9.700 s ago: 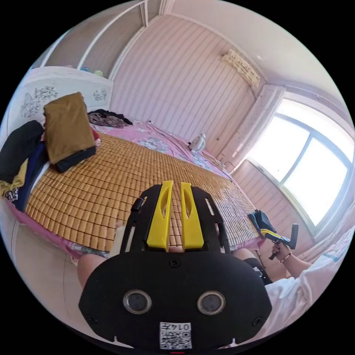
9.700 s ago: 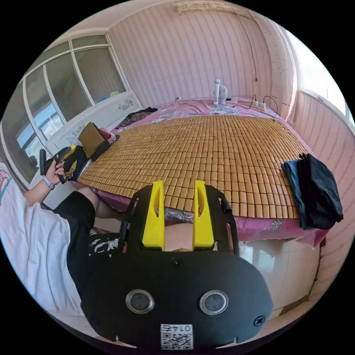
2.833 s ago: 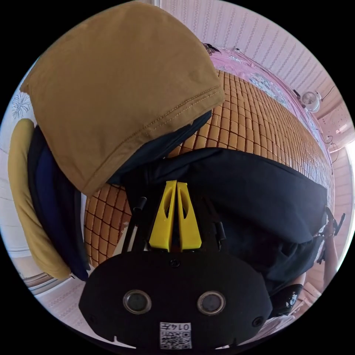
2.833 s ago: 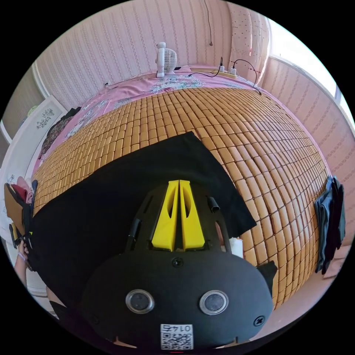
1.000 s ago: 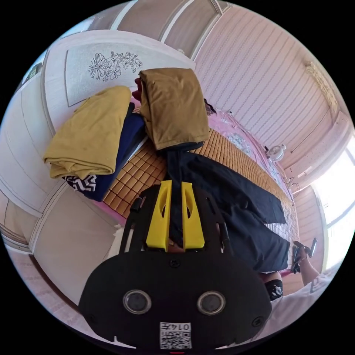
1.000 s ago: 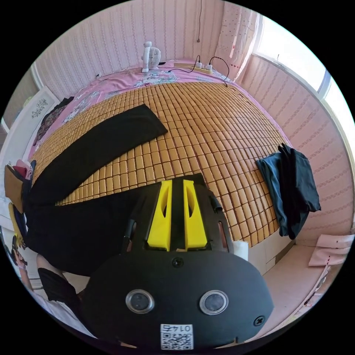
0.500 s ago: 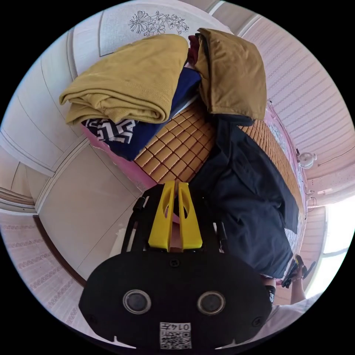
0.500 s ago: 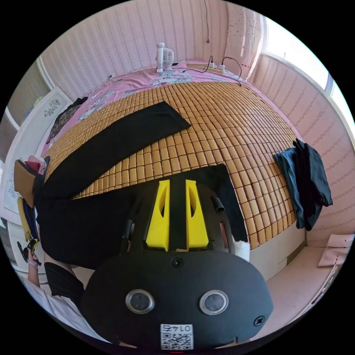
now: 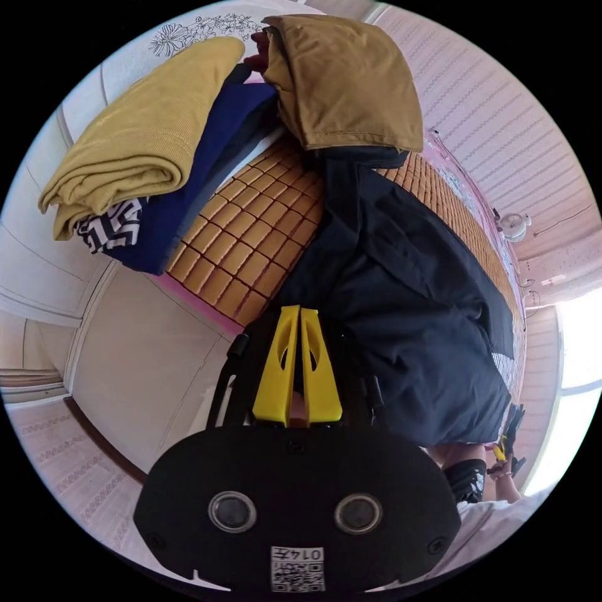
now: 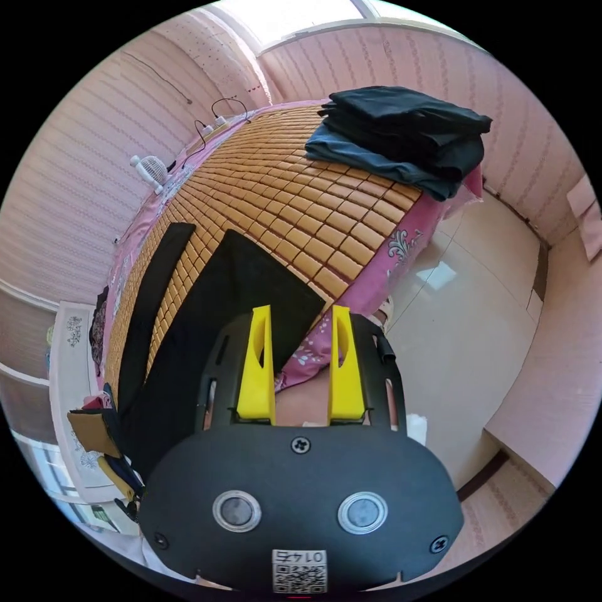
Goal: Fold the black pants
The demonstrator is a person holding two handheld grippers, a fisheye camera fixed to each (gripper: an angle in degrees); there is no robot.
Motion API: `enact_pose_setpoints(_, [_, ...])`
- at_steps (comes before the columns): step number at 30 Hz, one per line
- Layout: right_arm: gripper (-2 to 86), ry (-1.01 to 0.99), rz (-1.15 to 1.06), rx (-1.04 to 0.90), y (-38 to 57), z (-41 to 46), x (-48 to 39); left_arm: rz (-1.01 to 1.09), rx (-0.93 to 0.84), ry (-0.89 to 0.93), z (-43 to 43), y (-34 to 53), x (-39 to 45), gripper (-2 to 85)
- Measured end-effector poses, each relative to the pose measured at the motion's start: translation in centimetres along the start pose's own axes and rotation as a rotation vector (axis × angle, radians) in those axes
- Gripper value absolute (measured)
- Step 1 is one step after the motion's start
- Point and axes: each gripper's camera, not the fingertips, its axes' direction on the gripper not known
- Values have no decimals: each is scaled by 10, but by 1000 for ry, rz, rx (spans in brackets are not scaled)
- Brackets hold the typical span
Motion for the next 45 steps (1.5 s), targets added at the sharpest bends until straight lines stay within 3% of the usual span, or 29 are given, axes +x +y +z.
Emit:
enact_pose_setpoints(5, [127, -111, 123, -12, 9, 8, 45, -110, 53, 153, -15, 16, -28, 8])
enact_pose_setpoints(9, [85, -167, 68, -6, 8, 10, 46, -216, 89, 250, -18, 29, -56, 47])
enact_pose_setpoints(12, [52, -75, -17, 1, 9, 1, 34, -274, 94, 258, -14, 37, -71, 69])
enact_pose_setpoints(14, [27, 74, -200, 33, 16, -11, 14, -316, 83, 282, -10, 41, -80, 79])
enact_pose_setpoints(16, [15, 100, -176, 26, 19, -9, 26, -331, 83, 296, -9, 45, -87, 83])
enact_pose_setpoints(19, [14, -166, 107, 29, 20, -12, 76, -331, 75, 288, -7, 46, -94, 85])
enact_pose_setpoints(22, [31, -206, 91, 138, 30, -25, 81, -331, 71, 299, -7, 47, -100, 88])
enact_pose_setpoints(28, [110, -241, 172, 113, 28, -19, 97, -349, 69, 350, -1, 49, -111, 99])
enact_pose_setpoints(30, [104, -208, 167, 80, 28, -13, 97, -350, 48, 376, 6, 49, -113, 102])
enact_pose_setpoints(33, [44, -342, 124, -19, 24, -5, 83, -338, -1, 393, 15, 46, -111, 114])
enact_pose_setpoints(38, [7, -35, -273, 132, 24, -40, 4, -318, -26, 332, 15, 42, -109, 63])
enact_pose_setpoints(41, [4, -20, -227, 30, 15, -26, 9, -296, -16, 366, 13, 40, -110, 17])
enact_pose_setpoints(45, [3, -48, -181, 40, 22, -24, 12, -252, 59, 391, -7, 41, -108, -8])
